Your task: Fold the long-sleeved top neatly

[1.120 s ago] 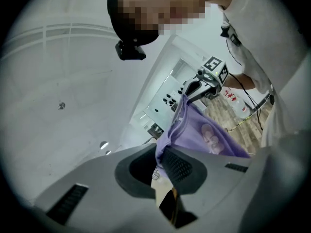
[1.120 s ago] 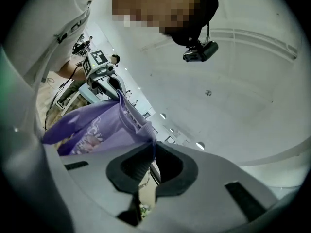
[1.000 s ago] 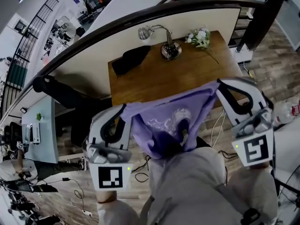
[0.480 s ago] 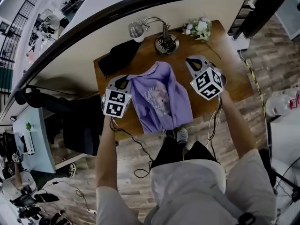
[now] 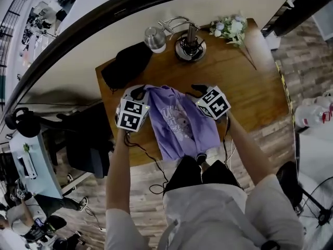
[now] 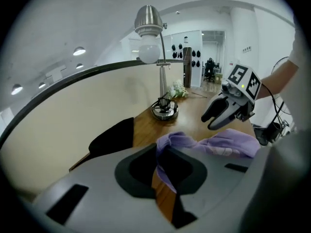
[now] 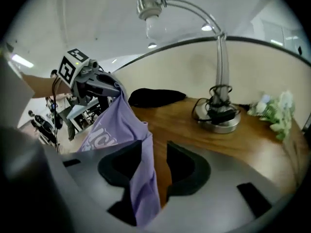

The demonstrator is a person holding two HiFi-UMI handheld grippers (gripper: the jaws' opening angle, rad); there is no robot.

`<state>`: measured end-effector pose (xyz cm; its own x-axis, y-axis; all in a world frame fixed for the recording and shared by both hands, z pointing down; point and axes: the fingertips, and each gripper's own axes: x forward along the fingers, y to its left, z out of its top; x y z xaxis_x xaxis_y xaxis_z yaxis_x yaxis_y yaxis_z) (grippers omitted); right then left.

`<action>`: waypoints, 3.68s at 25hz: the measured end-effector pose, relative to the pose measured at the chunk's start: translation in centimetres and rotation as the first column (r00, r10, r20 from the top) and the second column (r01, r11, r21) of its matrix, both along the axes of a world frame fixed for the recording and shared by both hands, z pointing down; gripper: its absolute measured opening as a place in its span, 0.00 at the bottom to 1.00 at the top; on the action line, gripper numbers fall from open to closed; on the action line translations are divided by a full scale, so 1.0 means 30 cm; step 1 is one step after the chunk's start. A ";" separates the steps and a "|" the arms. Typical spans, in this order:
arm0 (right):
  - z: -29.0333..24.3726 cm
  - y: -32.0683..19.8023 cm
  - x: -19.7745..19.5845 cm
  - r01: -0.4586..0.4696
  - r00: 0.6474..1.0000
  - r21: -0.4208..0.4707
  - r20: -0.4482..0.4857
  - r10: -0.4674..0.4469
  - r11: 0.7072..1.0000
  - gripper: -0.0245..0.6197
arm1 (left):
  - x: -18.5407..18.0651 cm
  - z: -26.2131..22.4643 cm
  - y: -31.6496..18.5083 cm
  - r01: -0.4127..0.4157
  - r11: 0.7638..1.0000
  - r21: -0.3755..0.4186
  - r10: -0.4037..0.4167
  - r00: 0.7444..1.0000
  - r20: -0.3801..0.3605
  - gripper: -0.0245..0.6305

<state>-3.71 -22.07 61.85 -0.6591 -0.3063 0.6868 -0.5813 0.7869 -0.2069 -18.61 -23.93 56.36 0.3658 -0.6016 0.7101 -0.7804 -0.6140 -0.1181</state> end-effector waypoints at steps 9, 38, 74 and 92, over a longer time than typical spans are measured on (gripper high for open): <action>0.213 -0.036 -0.206 0.045 0.996 -0.136 -0.076 -0.056 0.990 0.21 | -0.067 0.070 -0.007 -0.014 0.999 -0.045 0.013 0.999 -0.030 0.10; 0.154 -0.385 0.297 -0.310 0.908 0.106 -0.262 0.327 0.945 0.07 | 0.018 0.379 -0.324 0.040 0.983 -0.180 -0.044 0.999 -0.015 0.10; -0.005 0.484 0.348 0.292 0.956 0.277 -0.070 -0.284 0.915 0.29 | 0.367 0.115 0.475 0.354 0.934 -0.048 -0.354 0.899 -0.258 0.34; 0.376 1.148 0.311 0.886 0.413 0.455 -0.689 -0.595 0.088 0.14 | 0.506 0.303 0.881 0.513 0.843 -0.165 -0.538 0.811 -0.231 0.31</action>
<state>5.62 12.38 73.14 -0.6883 -0.1829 0.7020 0.5007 0.5805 0.6421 -3.44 2.50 65.45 0.1891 -0.6929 0.6958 -0.9808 -0.0989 0.1680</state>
